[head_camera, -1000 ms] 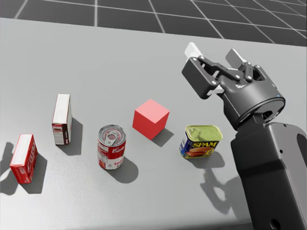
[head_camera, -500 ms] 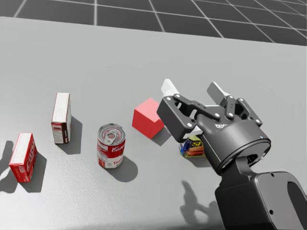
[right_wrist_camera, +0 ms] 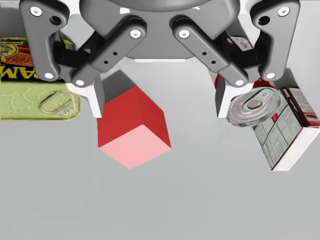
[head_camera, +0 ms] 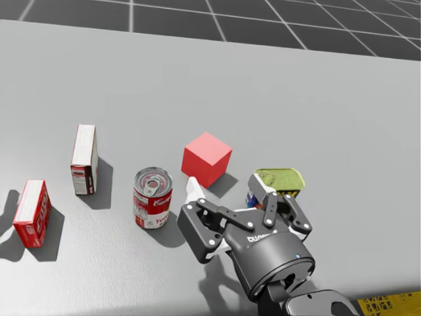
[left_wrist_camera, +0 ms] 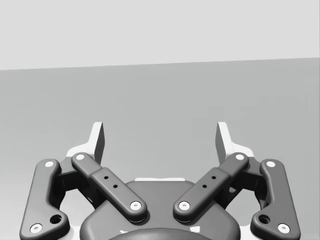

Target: Find the red cube and pick it up.

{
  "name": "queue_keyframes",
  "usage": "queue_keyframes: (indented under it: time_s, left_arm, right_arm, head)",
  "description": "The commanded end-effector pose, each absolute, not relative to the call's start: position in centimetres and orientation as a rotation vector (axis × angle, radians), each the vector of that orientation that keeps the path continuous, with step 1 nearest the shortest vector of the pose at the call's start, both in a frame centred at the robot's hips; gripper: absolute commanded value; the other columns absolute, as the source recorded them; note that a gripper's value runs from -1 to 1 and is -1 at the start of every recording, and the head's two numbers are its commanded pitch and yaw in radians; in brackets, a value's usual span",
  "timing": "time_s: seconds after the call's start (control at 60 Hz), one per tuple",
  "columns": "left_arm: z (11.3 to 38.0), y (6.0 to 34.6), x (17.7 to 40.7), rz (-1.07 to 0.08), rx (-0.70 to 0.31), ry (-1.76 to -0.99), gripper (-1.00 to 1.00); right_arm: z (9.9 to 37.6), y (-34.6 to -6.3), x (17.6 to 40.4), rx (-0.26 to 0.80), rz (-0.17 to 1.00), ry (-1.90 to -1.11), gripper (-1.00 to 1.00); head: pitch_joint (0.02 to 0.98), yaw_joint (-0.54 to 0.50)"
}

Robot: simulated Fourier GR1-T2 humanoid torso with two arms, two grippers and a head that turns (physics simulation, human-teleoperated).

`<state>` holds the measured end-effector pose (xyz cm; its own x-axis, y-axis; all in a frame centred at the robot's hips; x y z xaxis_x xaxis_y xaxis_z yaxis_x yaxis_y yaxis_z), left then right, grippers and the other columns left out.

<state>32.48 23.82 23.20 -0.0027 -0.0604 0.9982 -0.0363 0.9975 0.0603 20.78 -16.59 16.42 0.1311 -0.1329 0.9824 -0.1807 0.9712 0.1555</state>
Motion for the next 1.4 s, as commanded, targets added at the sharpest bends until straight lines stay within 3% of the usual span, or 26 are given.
queue_keyframes:
  time_s: [0.017, 0.667, 1.4]
  left_arm:
    - [23.2, 23.8, 32.5, -0.019, 0.076, -1.575, -1.00]
    - [23.3, 23.9, 32.5, -0.014, 0.077, -1.578, -1.00]
    - [23.4, 24.0, 32.5, -0.002, 0.087, -1.585, -1.00]
  right_arm:
    - [14.3, -16.0, 21.0, 0.244, 0.041, -1.416, -1.00]
    - [11.1, -17.7, 27.4, 0.069, 0.065, -1.334, -1.00]
    - [11.4, -16.9, 32.7, 0.060, 0.208, -1.322, -1.00]
  head:
    - [0.800, -0.25]
    - [0.802, -0.24]
    - [0.796, -0.23]
